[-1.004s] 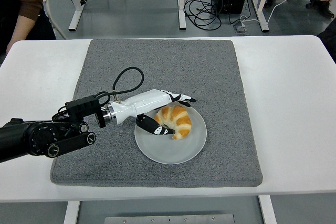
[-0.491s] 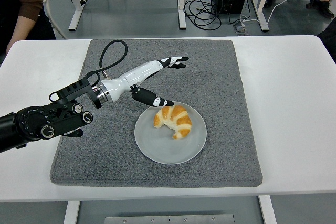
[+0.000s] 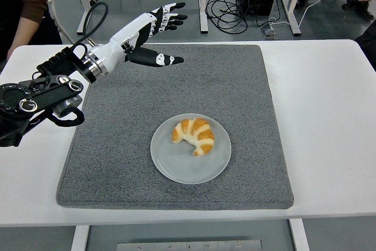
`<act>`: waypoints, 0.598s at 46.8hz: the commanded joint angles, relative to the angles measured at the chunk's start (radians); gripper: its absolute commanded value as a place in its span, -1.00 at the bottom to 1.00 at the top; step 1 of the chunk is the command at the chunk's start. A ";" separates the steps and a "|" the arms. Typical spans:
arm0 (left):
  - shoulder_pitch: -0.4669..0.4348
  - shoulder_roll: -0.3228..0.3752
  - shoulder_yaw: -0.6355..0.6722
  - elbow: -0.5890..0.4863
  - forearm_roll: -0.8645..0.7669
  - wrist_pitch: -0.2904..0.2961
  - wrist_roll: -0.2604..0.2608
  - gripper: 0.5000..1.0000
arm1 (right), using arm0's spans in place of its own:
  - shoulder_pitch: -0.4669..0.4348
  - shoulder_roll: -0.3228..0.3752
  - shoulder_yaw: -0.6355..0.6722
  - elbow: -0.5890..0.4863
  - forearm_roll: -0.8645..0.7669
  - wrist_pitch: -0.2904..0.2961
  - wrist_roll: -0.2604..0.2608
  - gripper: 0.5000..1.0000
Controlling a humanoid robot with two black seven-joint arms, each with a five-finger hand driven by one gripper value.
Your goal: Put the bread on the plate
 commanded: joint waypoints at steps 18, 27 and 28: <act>0.027 -0.025 -0.126 0.221 -0.322 -0.267 0.170 0.68 | 0.000 0.000 0.000 0.000 0.000 0.000 0.000 1.00; 0.061 -0.025 -0.147 0.241 -0.394 -0.308 0.231 0.74 | 0.000 0.000 0.000 0.000 0.000 0.000 0.000 1.00; 0.065 -0.025 -0.156 0.241 -0.399 -0.313 0.239 0.75 | 0.000 0.000 0.000 0.000 0.000 0.000 0.000 1.00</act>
